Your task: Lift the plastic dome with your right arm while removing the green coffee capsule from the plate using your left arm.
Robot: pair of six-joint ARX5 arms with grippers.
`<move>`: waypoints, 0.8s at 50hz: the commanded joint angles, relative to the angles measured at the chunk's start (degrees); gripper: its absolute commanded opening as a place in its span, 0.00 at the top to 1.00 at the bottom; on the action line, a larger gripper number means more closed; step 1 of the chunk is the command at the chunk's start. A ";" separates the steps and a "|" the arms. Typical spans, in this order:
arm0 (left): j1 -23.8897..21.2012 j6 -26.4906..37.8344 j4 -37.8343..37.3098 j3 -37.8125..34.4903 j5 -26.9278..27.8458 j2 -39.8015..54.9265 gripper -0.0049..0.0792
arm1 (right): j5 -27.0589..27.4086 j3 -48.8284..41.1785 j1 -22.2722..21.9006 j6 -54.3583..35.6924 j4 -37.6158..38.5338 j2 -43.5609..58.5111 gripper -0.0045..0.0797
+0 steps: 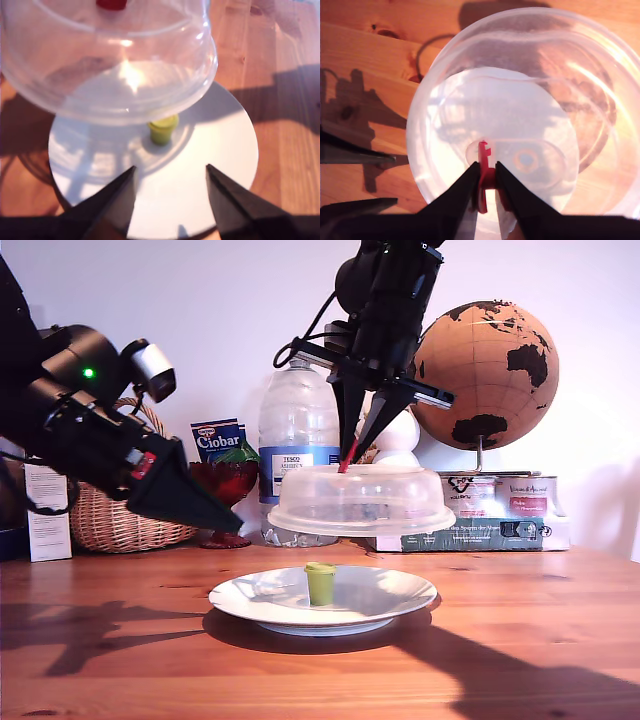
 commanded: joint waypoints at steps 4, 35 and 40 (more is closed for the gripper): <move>-1.46 0.37 2.62 -0.15 0.02 0.72 0.46 | 0.00 0.83 -1.27 -0.61 0.04 -1.92 0.96; -6.84 -6.62 16.94 -0.13 -3.72 10.51 0.45 | 0.00 0.83 -7.43 -3.54 0.02 -1.92 0.96; -7.19 -8.98 19.21 -0.13 -3.80 11.98 0.45 | 0.00 0.83 -7.85 -4.09 0.02 -1.92 0.96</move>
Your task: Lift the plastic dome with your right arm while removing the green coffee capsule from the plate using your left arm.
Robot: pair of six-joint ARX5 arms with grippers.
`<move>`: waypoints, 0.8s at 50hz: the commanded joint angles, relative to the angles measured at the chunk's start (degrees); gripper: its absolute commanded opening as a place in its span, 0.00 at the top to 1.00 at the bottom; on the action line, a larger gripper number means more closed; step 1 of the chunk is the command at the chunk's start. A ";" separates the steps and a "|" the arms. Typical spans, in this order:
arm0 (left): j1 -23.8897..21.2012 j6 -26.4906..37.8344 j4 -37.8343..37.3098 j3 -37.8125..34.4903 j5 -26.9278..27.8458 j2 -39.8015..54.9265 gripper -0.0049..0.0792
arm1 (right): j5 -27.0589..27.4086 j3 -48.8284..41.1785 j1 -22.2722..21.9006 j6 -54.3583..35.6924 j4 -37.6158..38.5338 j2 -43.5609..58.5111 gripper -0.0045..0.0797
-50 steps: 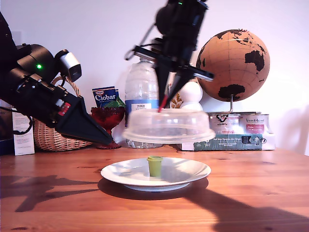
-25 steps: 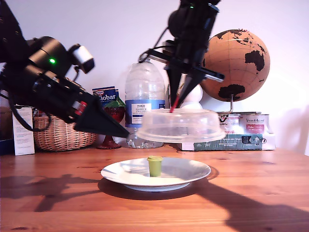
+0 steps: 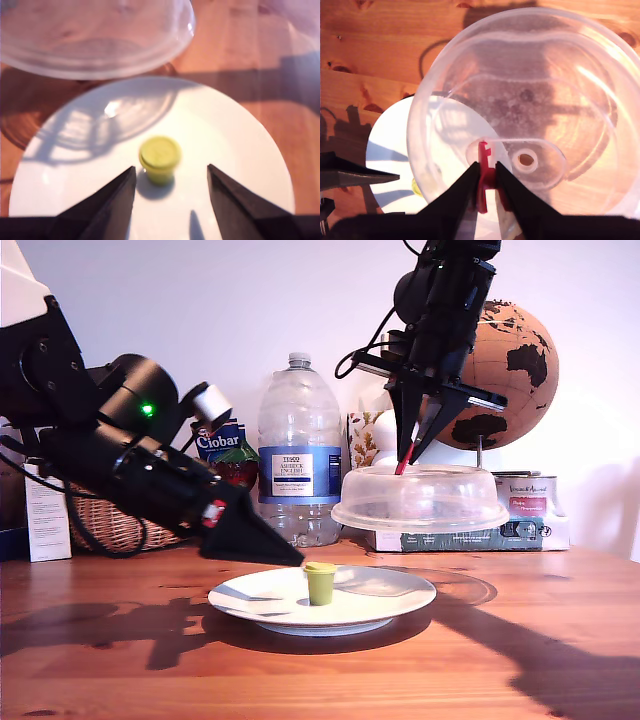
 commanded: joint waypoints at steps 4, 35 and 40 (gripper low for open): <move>-0.37 -2.75 2.12 -0.11 -0.04 3.04 0.45 | 0.00 0.85 -0.13 -0.92 0.02 -1.92 0.96; -3.96 -7.48 10.54 0.13 -3.15 5.95 0.45 | -0.37 0.85 -0.17 -1.27 0.02 -1.92 0.96; -4.13 -7.48 10.56 0.13 -3.85 6.05 0.45 | -0.59 0.85 0.07 -1.27 0.02 -1.92 0.96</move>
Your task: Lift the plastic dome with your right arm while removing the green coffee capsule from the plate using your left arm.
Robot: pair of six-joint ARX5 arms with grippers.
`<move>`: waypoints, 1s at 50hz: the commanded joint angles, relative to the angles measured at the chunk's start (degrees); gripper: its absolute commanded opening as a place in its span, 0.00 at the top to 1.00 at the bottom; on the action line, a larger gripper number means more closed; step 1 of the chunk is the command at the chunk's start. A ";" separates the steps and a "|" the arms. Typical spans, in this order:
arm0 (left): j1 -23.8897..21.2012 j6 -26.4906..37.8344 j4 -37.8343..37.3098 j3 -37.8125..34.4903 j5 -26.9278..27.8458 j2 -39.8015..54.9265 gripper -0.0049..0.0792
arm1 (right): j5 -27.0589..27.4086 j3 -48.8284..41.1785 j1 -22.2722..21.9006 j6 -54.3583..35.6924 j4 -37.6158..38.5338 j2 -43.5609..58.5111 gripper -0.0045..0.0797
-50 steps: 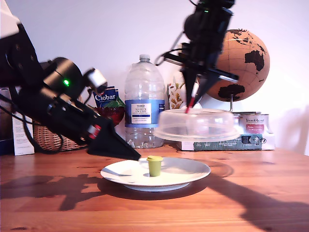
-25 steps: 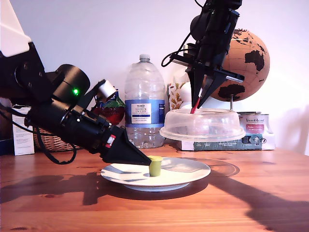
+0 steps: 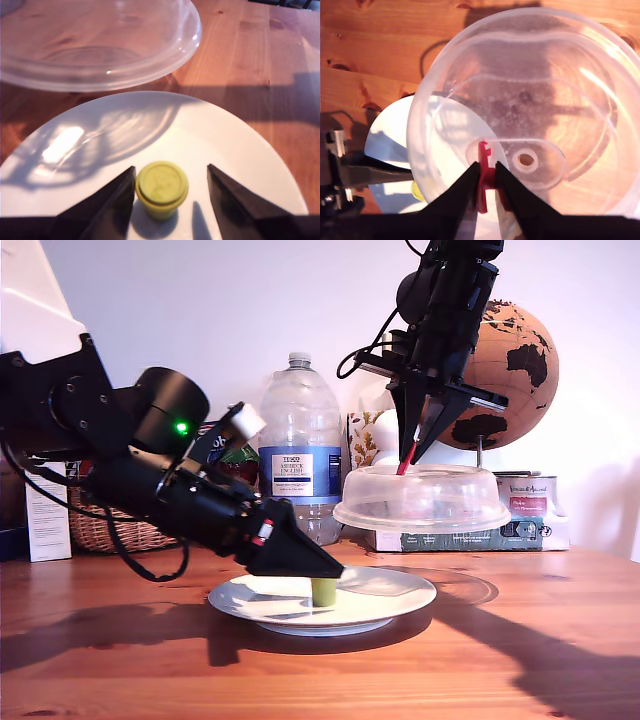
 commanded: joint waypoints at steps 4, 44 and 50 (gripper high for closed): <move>-0.13 -0.20 0.52 0.15 -0.68 2.01 0.46 | -0.39 0.83 0.81 -0.15 0.02 -1.92 0.96; 0.61 -1.90 0.52 0.15 -1.36 1.36 0.71 | -0.35 0.83 1.77 -0.39 0.02 -1.92 0.96; 1.27 -1.86 0.48 0.22 -1.36 0.07 0.71 | -0.35 0.83 1.77 -0.42 0.04 -1.92 0.96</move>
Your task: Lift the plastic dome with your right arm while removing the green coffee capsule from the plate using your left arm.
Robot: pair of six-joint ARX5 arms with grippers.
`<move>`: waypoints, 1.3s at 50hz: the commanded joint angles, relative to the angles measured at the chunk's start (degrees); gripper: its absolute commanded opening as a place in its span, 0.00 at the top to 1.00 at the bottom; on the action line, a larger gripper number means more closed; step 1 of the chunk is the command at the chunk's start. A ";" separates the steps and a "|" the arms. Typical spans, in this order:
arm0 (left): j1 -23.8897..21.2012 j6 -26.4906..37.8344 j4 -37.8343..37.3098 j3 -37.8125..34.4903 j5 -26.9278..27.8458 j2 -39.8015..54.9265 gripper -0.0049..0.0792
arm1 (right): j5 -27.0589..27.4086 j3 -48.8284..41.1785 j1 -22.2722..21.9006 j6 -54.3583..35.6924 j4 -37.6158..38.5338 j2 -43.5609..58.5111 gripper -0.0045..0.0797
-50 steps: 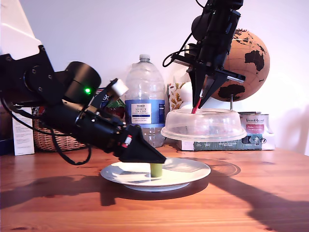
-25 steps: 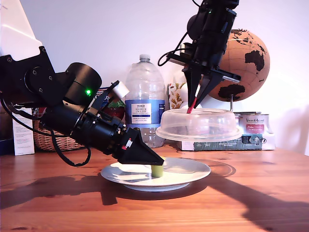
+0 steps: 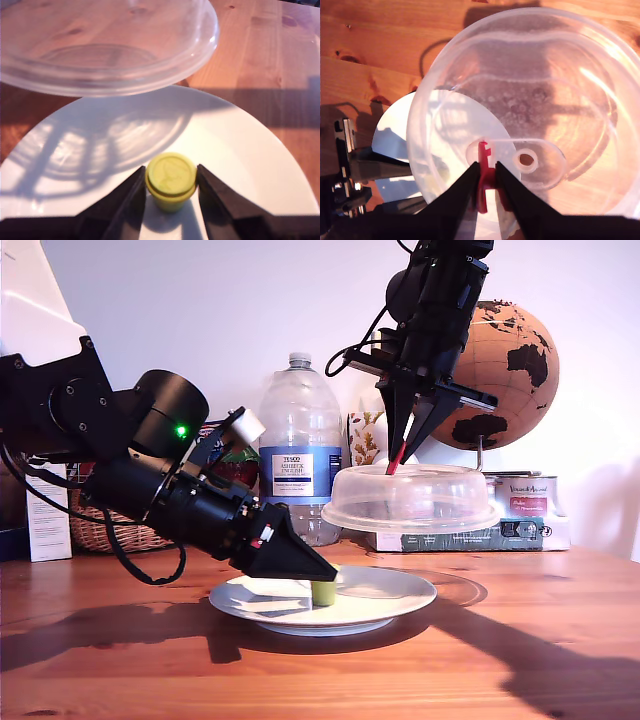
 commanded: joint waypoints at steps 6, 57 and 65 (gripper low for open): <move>1.38 -0.31 0.46 0.28 0.09 -1.25 0.71 | -0.33 0.83 0.26 -0.24 0.04 -1.92 0.96; 19.34 -0.09 -5.35 0.33 0.02 -6.36 0.71 | -0.42 0.83 2.56 -0.26 0.07 -1.92 0.96; 21.94 0.98 -8.31 0.33 0.02 -6.36 0.71 | -0.46 0.83 3.82 -0.24 0.07 -1.92 0.96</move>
